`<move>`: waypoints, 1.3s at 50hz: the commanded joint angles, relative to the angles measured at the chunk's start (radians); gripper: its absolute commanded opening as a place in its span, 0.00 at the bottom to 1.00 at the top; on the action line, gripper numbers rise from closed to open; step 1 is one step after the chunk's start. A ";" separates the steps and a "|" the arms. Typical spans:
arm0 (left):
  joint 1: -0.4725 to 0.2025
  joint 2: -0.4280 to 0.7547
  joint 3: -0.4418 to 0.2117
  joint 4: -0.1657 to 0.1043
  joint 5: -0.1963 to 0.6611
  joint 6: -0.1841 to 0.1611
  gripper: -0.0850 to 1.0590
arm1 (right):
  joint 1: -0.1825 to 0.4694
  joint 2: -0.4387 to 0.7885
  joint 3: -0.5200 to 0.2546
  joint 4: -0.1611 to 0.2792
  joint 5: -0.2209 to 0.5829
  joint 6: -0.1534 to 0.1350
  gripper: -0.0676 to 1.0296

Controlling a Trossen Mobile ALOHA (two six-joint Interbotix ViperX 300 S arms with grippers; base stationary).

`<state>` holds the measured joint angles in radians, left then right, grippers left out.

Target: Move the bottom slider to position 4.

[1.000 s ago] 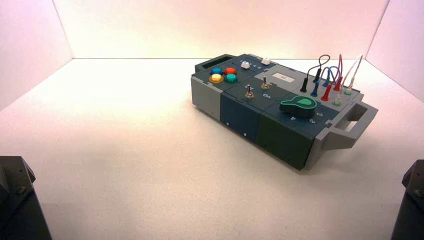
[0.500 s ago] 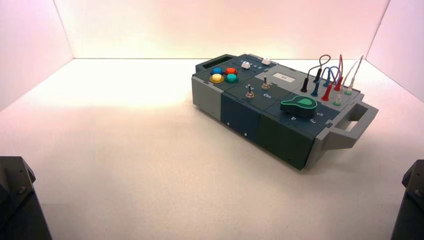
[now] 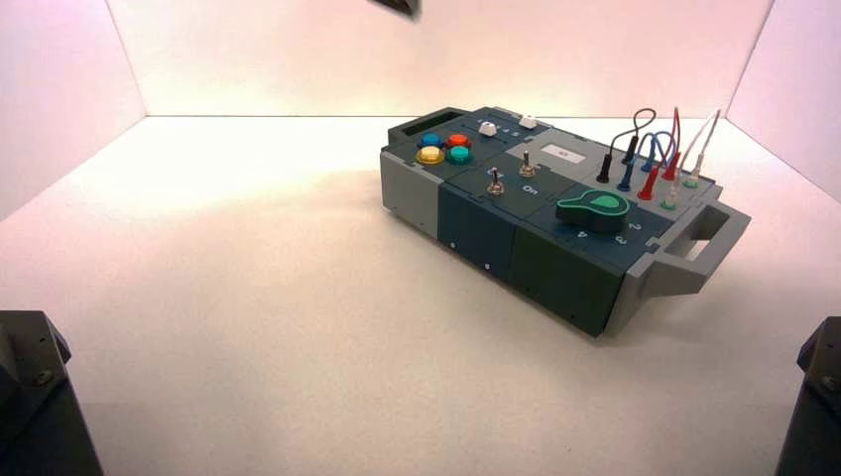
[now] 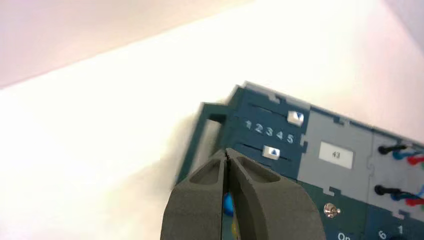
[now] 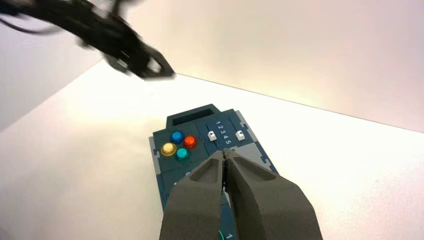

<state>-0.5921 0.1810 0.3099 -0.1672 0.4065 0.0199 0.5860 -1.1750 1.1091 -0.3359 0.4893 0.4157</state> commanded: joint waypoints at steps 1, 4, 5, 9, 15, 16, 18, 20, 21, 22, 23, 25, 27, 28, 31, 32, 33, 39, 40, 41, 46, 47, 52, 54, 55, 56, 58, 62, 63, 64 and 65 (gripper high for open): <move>-0.052 0.072 -0.098 0.002 0.043 0.021 0.05 | -0.011 0.006 -0.017 -0.002 -0.003 0.006 0.04; -0.072 0.104 -0.123 0.002 0.060 0.034 0.05 | -0.020 0.006 -0.018 -0.002 -0.003 0.005 0.04; -0.077 0.112 -0.127 0.003 0.063 0.034 0.05 | -0.025 0.006 -0.018 -0.002 -0.003 0.005 0.04; -0.098 0.149 -0.156 0.002 0.078 0.041 0.05 | -0.040 0.005 -0.020 -0.002 -0.003 0.005 0.04; -0.104 0.176 -0.183 0.002 0.084 0.051 0.05 | -0.060 0.005 -0.020 -0.002 -0.005 0.005 0.04; -0.103 0.181 -0.187 0.003 0.084 0.052 0.05 | -0.060 0.006 -0.020 -0.002 -0.005 0.005 0.04; -0.103 0.190 -0.195 0.005 0.086 0.057 0.05 | -0.060 0.005 -0.020 0.000 -0.005 0.003 0.04; -0.101 0.196 -0.199 0.006 0.086 0.060 0.05 | -0.060 0.006 -0.020 -0.002 -0.005 0.005 0.04; -0.101 0.201 -0.204 0.006 0.087 0.063 0.05 | -0.060 0.005 -0.020 0.000 -0.006 0.003 0.04; -0.101 0.202 -0.206 0.005 0.087 0.064 0.05 | -0.060 0.006 -0.020 -0.002 -0.005 0.005 0.04; -0.100 0.206 -0.209 0.005 0.089 0.066 0.05 | -0.060 0.006 -0.020 -0.002 -0.005 0.005 0.04; -0.100 0.213 -0.216 0.006 0.094 0.072 0.05 | -0.060 0.006 -0.020 0.000 -0.005 0.005 0.04; -0.100 0.227 -0.224 0.006 0.101 0.077 0.05 | -0.060 0.006 -0.020 0.000 -0.005 0.005 0.04; -0.100 0.232 -0.227 0.006 0.104 0.080 0.05 | -0.060 0.006 -0.020 0.000 -0.006 0.005 0.04; -0.098 0.244 -0.236 0.006 0.109 0.086 0.05 | -0.060 0.005 -0.021 0.000 -0.005 0.005 0.04; -0.098 0.250 -0.239 0.006 0.109 0.089 0.05 | -0.060 0.005 -0.021 0.000 -0.005 0.005 0.04; -0.098 0.256 -0.244 0.006 0.112 0.092 0.05 | -0.060 0.006 -0.021 0.000 -0.005 0.005 0.04; -0.098 0.276 -0.267 0.006 0.124 0.097 0.05 | -0.060 0.005 -0.021 0.000 -0.005 0.003 0.04; -0.098 0.279 -0.272 0.006 0.129 0.097 0.05 | -0.060 0.005 -0.021 0.000 -0.005 0.005 0.04; -0.097 0.284 -0.276 0.006 0.132 0.097 0.05 | -0.060 0.005 -0.021 0.000 -0.005 0.005 0.04; -0.091 0.291 -0.284 0.006 0.140 0.098 0.05 | -0.060 0.005 -0.021 0.000 -0.005 0.003 0.04; -0.089 0.291 -0.285 0.008 0.138 0.098 0.05 | -0.060 0.005 -0.021 0.000 -0.005 0.005 0.04; -0.083 0.293 -0.285 0.011 0.140 0.100 0.05 | -0.060 0.002 -0.021 0.000 -0.005 0.003 0.04; -0.081 0.293 -0.285 0.012 0.140 0.101 0.05 | -0.060 0.000 -0.021 0.000 -0.005 0.005 0.04; -0.077 0.295 -0.285 0.014 0.140 0.103 0.05 | -0.060 -0.002 -0.020 0.000 -0.005 0.005 0.04; -0.075 0.296 -0.285 0.015 0.140 0.103 0.05 | -0.060 -0.003 -0.020 0.000 -0.005 0.005 0.04; -0.071 0.298 -0.285 0.015 0.140 0.104 0.05 | -0.060 -0.006 -0.020 0.000 -0.005 0.005 0.04; -0.066 0.301 -0.285 0.015 0.140 0.104 0.05 | -0.060 -0.009 -0.018 0.000 -0.005 0.005 0.04; -0.064 0.302 -0.285 0.015 0.141 0.106 0.05 | -0.060 -0.009 -0.020 0.000 -0.006 0.005 0.04; -0.064 0.304 -0.285 0.015 0.141 0.107 0.05 | -0.060 -0.011 -0.020 0.000 -0.005 0.005 0.04; -0.063 0.305 -0.285 0.015 0.141 0.107 0.05 | -0.060 -0.011 -0.020 0.000 -0.006 0.005 0.04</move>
<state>-0.6673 0.5031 0.0506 -0.1534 0.5492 0.1181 0.5308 -1.1888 1.1091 -0.3359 0.4909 0.4157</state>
